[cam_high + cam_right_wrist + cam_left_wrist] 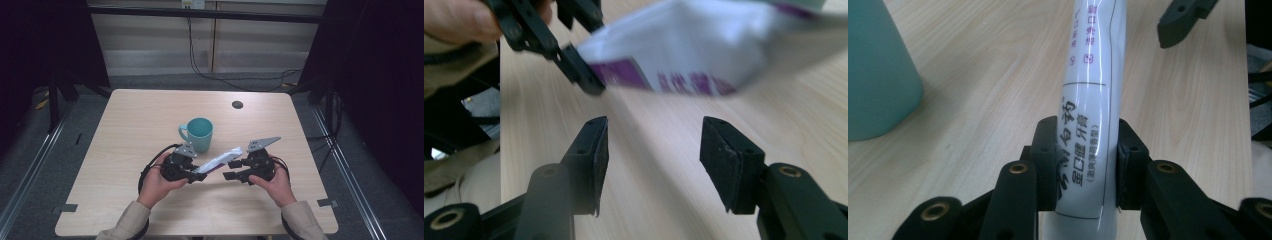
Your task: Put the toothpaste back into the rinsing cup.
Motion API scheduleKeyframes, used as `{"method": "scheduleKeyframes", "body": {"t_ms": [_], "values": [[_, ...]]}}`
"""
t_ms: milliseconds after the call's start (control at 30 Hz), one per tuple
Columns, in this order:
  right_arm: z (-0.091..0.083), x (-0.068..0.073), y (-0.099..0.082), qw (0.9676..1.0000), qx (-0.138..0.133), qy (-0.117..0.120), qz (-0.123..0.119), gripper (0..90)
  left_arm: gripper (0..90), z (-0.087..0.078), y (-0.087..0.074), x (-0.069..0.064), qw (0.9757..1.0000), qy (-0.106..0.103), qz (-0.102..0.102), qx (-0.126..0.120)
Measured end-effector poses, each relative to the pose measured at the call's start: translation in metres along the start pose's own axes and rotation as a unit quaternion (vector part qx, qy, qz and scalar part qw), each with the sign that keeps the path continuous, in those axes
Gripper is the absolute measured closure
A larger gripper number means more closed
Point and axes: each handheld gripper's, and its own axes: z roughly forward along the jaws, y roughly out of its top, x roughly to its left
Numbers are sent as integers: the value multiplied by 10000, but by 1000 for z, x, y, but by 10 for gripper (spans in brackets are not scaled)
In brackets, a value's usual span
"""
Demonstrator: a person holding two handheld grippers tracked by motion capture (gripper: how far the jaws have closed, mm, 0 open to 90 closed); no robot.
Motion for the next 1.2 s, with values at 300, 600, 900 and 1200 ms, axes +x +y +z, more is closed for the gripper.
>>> {"method": "scheduleKeyframes", "body": {"t_ms": [300,600,900,1200], "values": [[-3,1,10,9976,-625,75,274,534,689,13,-3,-6,9991,-392,-137,-15],[-9,8,23,9934,-1079,314,229,699,644,29,5,-20,9996,-294,24,8],[-11,15,35,9927,-1169,269,105,753,573,42,11,-30,9987,-394,6,-317],[-27,14,40,9919,-1263,89,-43,756,268,32,-2,-18,9996,171,201,-131]]}}
